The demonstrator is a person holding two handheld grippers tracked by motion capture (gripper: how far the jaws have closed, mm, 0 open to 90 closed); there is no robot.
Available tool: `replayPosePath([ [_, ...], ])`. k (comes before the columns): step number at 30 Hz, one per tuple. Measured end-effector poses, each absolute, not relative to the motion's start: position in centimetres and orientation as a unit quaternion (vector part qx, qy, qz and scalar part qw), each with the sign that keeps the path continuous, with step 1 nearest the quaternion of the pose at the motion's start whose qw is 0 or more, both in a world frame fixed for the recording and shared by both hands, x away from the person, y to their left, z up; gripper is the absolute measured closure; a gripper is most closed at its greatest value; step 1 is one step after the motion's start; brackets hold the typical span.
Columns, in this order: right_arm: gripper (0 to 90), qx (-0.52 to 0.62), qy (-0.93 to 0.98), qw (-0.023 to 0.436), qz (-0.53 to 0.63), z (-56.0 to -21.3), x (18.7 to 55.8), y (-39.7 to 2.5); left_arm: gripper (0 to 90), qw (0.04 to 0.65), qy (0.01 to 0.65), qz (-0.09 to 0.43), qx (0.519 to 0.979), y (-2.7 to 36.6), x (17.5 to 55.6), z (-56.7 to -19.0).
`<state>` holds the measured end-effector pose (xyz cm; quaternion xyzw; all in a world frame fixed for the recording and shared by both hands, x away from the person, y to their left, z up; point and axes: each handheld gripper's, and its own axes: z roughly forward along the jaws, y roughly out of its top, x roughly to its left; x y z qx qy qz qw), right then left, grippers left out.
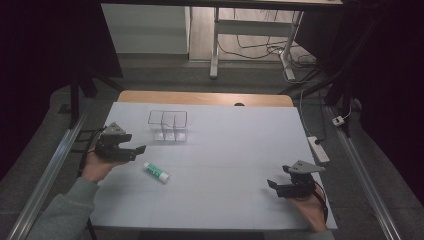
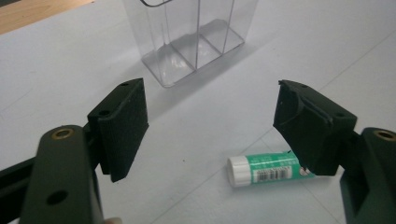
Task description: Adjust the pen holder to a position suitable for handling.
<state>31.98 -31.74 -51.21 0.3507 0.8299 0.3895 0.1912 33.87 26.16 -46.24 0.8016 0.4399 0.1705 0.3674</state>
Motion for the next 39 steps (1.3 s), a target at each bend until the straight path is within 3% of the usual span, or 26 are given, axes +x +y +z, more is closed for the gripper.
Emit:
replayPosePath([
  [25, 17.1, 0.351, 0.828, 0.193, 0.392, -51.3, 32.1, -31.7, 29.4, 0.339, 0.455, 0.177, 0.804, 26.6, 38.7, -46.0],
  [35, 17.2, 0.351, 0.831, 0.194, 0.387, -51.3, 32.1, -31.7, 38.9, 0.329, 0.460, 0.180, 0.805, 26.4, 40.5, -46.3],
  [39, 17.2, 0.352, 0.831, 0.195, 0.384, -51.4, 32.1, -31.7, 46.6, 0.327, 0.458, 0.183, 0.806, 26.2, 40.9, -46.4],
])
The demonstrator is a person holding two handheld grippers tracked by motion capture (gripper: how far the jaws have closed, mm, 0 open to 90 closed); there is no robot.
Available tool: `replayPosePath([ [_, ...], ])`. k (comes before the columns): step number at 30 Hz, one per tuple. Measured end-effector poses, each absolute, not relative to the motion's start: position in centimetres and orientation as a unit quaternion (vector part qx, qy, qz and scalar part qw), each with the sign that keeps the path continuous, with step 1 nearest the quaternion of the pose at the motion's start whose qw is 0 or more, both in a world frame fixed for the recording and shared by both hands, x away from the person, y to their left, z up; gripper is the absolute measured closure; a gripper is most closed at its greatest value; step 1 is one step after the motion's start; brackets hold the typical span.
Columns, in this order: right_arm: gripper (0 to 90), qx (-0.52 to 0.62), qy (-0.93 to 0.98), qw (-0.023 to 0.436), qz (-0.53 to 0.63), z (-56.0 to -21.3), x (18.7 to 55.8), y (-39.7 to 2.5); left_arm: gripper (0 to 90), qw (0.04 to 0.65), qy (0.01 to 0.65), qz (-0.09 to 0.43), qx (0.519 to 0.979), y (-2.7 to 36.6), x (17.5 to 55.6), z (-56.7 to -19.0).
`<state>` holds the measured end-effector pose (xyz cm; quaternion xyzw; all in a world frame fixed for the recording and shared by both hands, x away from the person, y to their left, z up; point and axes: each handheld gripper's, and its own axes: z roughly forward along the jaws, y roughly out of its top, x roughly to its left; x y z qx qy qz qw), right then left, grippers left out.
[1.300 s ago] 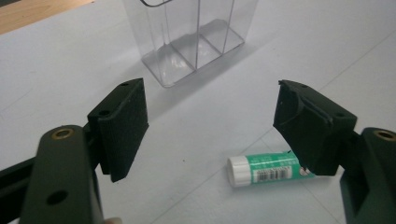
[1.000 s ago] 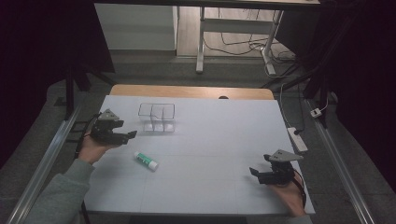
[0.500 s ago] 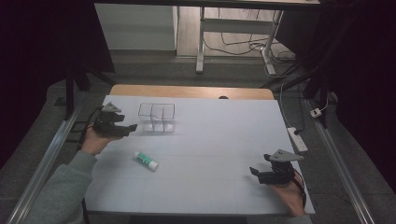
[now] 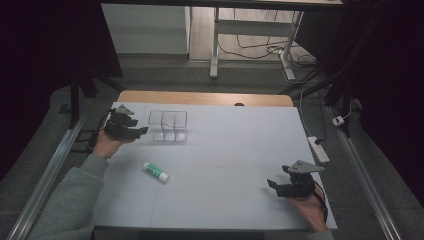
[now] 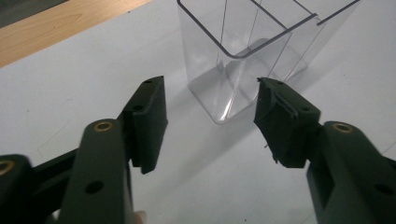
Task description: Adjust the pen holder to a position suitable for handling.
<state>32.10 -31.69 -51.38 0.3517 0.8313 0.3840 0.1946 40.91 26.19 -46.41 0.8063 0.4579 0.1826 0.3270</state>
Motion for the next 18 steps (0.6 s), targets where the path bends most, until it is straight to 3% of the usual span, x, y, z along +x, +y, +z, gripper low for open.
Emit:
replayPosePath([
  [1, 17.2, 0.351, 0.832, 0.193, 0.384, -51.4, 32.1, -31.7, 53.4, 0.324, 0.457, 0.183, 0.808, 26.1, 41.0, -46.4],
  [5, 17.2, 0.351, 0.832, 0.193, 0.384, -51.4, 32.1, -31.7, 62.0, 0.316, 0.458, 0.187, 0.809, 26.1, 41.5, -46.7],
  [12, 17.2, 0.350, 0.832, 0.194, 0.384, -51.5, 32.2, -31.6, 86.3, 0.308, 0.466, 0.188, 0.808, 26.5, 42.6, -47.6],
  [18, 17.4, 0.351, 0.832, 0.194, 0.383, -51.5, 32.2, -31.6, 88.7, 0.308, 0.466, 0.177, 0.811, 26.3, 43.7, -48.8],
])
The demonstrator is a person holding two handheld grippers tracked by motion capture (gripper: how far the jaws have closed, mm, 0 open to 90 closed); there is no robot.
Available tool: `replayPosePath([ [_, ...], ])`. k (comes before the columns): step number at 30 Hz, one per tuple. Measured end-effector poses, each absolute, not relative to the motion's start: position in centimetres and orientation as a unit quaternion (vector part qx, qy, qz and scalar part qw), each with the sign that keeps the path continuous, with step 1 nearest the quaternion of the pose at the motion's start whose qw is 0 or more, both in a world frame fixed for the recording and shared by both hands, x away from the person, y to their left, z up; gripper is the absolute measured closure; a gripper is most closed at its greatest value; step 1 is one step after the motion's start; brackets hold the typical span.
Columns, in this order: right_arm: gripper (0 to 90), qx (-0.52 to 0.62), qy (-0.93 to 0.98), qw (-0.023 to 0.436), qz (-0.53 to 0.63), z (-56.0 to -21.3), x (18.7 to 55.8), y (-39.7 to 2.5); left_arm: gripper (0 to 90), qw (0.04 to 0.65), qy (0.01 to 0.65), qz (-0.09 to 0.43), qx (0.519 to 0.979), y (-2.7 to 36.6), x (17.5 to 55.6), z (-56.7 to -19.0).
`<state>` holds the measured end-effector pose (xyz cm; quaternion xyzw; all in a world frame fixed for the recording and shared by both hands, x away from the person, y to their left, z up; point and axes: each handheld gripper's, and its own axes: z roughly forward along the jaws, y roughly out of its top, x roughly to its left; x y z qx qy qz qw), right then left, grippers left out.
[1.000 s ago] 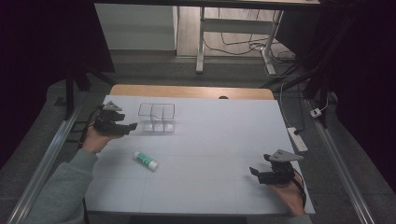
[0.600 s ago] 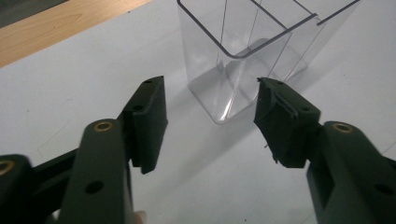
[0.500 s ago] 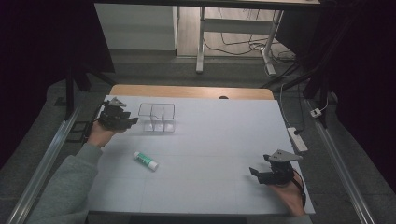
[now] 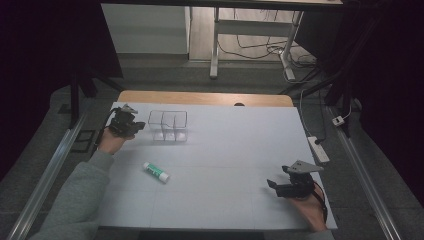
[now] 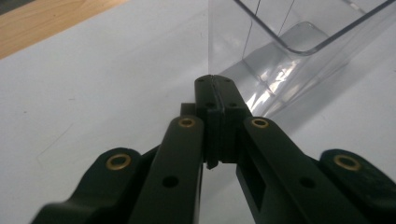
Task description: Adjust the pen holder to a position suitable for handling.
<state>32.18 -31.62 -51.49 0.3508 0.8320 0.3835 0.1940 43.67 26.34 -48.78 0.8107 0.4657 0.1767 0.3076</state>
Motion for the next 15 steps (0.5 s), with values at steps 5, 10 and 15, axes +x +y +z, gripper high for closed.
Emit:
replayPosePath([
  [5, 17.6, 0.351, 0.833, 0.196, 0.381, -51.5, 32.1, -31.6, 88.7, 0.300, 0.464, 0.172, 0.816, 26.0, 44.6, -49.8],
  [10, 17.6, 0.353, 0.832, 0.194, 0.381, -51.5, 32.2, -31.6, 88.7, 0.304, 0.468, 0.164, 0.814, 26.1, 45.3, -50.3],
  [15, 17.7, 0.352, 0.833, 0.193, 0.381, -51.6, 32.3, -31.6, 88.7, 0.309, 0.464, 0.162, 0.815, 25.8, 45.5, -50.4],
])
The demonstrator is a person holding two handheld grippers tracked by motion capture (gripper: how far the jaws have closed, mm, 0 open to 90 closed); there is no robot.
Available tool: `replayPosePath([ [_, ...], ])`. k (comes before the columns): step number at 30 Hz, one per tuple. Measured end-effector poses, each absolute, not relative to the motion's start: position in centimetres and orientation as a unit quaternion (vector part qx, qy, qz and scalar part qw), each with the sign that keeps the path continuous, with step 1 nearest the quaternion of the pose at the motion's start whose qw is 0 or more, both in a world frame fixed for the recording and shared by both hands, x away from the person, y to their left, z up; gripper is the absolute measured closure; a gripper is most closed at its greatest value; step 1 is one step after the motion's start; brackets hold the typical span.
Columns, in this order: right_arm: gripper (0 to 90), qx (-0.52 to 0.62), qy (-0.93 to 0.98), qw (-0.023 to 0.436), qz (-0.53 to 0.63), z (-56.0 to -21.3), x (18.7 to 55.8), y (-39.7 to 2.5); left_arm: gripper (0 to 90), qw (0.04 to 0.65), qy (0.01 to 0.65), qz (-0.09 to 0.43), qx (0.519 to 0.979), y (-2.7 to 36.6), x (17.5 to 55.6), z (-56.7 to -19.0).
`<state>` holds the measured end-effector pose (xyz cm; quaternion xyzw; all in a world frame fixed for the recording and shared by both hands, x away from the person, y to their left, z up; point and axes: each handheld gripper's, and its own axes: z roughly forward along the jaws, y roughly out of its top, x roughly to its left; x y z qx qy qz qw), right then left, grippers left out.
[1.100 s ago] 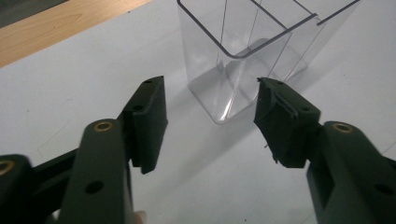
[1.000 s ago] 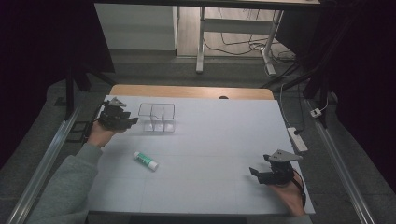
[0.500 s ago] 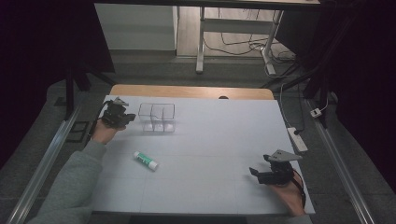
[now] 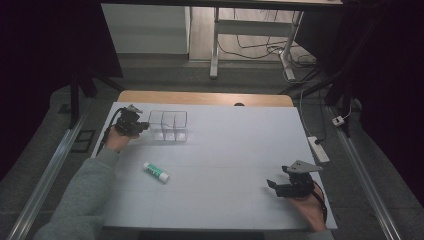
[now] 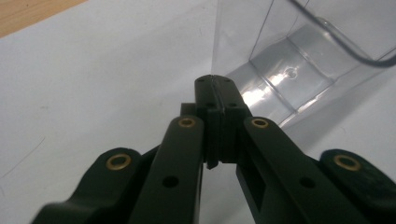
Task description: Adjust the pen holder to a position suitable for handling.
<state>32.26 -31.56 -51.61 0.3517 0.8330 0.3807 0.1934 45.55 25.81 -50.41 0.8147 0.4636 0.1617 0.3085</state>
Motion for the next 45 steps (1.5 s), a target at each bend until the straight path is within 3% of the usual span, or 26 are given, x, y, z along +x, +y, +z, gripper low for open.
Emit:
replayPosePath([
  [45, 17.9, 0.352, 0.834, 0.194, 0.378, -51.7, 32.4, -31.5, 88.7, 0.320, 0.397, 0.139, 0.849, 19.3, 46.2, -49.3],
])
